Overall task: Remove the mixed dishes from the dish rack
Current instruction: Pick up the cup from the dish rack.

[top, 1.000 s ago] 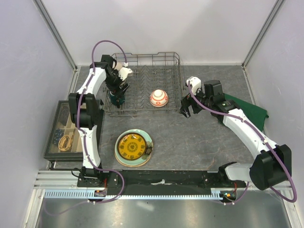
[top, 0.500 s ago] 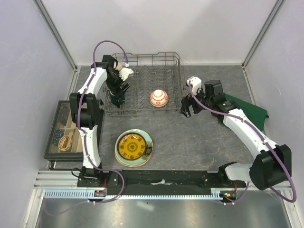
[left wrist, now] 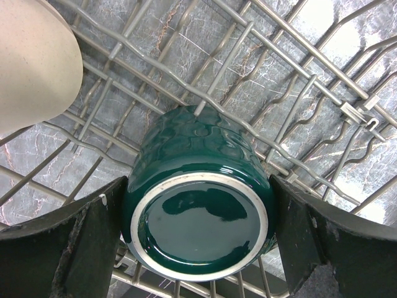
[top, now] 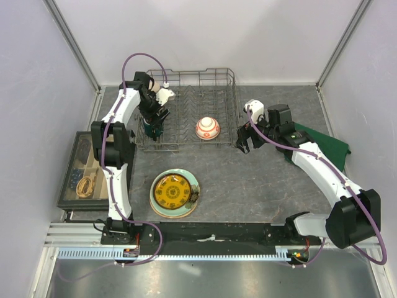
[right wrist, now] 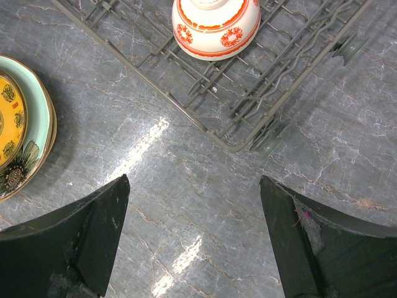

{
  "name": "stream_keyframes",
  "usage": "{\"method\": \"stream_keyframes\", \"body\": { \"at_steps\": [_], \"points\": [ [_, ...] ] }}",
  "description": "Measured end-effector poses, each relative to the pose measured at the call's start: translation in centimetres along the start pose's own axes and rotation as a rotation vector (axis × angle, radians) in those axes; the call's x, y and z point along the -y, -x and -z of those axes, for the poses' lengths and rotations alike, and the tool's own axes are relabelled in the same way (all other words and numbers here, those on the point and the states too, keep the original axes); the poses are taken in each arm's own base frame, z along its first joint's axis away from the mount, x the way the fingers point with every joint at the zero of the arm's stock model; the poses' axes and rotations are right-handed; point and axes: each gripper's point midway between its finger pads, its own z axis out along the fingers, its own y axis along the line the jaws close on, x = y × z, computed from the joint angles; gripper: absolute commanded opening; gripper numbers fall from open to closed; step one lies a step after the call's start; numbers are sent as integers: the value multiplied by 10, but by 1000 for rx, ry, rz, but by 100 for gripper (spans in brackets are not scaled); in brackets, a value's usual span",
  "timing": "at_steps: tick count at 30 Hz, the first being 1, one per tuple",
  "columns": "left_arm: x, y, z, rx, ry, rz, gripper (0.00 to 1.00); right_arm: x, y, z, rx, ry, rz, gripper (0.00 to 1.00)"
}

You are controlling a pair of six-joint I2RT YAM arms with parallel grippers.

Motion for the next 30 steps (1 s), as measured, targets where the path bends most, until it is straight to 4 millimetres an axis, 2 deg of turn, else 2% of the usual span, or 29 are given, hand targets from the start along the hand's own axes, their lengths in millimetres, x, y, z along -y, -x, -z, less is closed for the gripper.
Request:
{"method": "stream_keyframes", "body": {
  "at_steps": [2,14,24,30],
  "points": [
    [0,0,0,1,1,0,2,0,0,0,0,0,0,94],
    [0,2,4,9,3,-2,1,-1,1,1,5,0,2,95],
    [-2,17,27,47,24,-15,1,-1,-2,0,-1,4,-1,95],
    [-3,21,32,63,26,-18,2,-1,-4,0,-5,5,-3,95]
  ]
}}
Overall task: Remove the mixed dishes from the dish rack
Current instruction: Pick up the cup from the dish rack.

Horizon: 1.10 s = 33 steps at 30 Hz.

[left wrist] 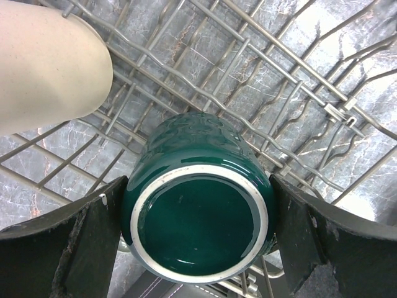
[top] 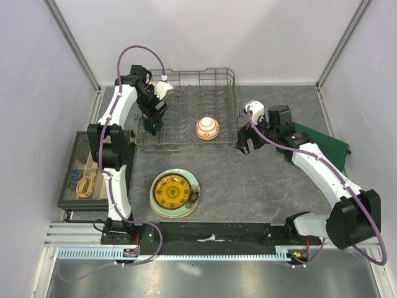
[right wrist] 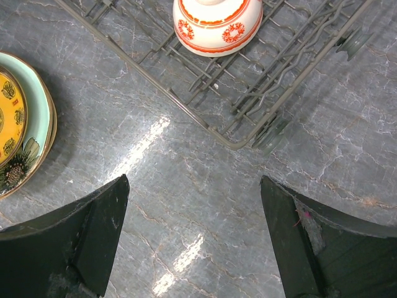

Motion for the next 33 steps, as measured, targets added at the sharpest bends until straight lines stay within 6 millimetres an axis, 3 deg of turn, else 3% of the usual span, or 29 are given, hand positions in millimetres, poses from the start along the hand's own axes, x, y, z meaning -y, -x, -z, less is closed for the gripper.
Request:
{"method": "stream_keyframes", "body": {
  "at_steps": [5,22,29,33],
  "points": [
    [4,8,8,46,-22,7,1,-1,0,0,2,8,-6,95],
    [22,40,66,318,-152,142,1,-7,-2,-6,-4,48,-44,93],
    [54,62,98,464,-285,181,1,-19,6,-17,8,137,-116,89],
    [75,71,115,552,-389,220,2,-28,24,-26,37,214,-159,87]
  ]
}}
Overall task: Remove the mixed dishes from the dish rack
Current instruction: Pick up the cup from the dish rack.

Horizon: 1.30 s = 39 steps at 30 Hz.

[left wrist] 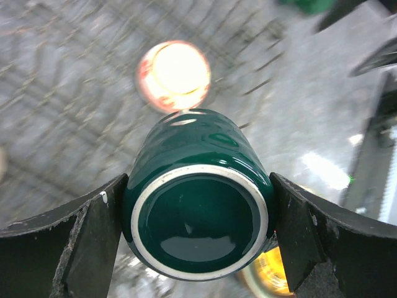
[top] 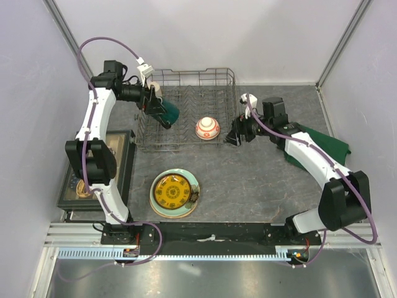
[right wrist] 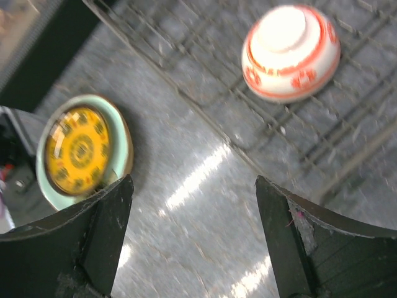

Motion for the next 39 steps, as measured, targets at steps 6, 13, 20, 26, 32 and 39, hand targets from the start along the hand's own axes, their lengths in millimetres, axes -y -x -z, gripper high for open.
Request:
{"method": "stream_keyframes", "body": {
  "at_steps": [6,13,20,26,32,39],
  "points": [
    [31,4,4,111,-140,88,2,-14,53,-11,118,101,-35,84],
    [56,18,7,206,-277,144,2,-21,102,-30,235,199,-75,81],
    [63,35,13,252,-307,117,2,-41,105,-60,242,277,-91,76],
    [65,47,17,276,-315,93,2,-68,117,-84,250,332,-40,72],
    [69,58,20,296,-320,79,2,-78,142,-105,295,351,3,68],
    [75,74,25,328,-338,60,2,-69,145,-136,293,346,-9,63]
  ]
}}
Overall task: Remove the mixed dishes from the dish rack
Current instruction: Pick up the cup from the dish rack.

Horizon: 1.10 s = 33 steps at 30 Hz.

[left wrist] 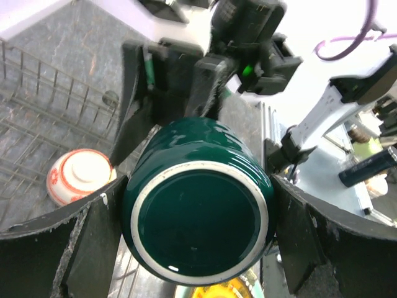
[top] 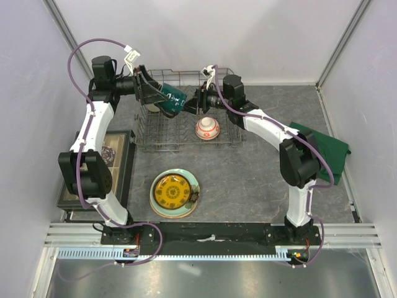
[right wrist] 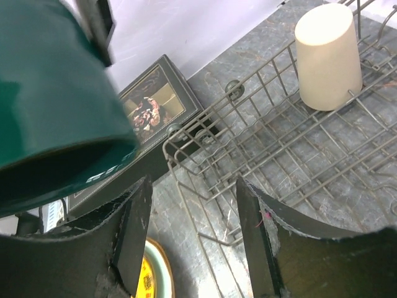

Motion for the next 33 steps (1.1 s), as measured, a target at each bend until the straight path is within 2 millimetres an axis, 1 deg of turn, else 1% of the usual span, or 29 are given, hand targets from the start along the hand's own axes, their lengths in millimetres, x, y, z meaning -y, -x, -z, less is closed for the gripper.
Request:
{"method": "stream_keyframes", "body": {
  "at_steps": [2,5,7,11,16,19,22,29,33],
  "points": [
    [2,0,-2,8,-15,14,1,2,-1,-4,3,4,-13,62],
    [3,-2,-5,26,-40,48,1,1,3,-8,19,20,-28,60],
    [6,2,-5,37,-53,64,1,0,6,-9,27,31,-40,60],
    [17,15,-5,44,-90,44,2,-6,11,-10,43,53,-47,59],
    [23,15,-4,32,-111,42,1,-7,9,-8,38,59,-46,58],
    [23,14,-4,31,-111,48,2,-11,5,-3,27,54,-47,57],
    [19,12,-4,30,-106,66,2,-17,6,4,24,52,-40,57],
    [9,6,-6,27,-95,101,2,-36,21,18,50,66,-5,57],
    [7,4,-6,27,-92,106,2,-40,26,20,61,71,4,56]
  ]
}}
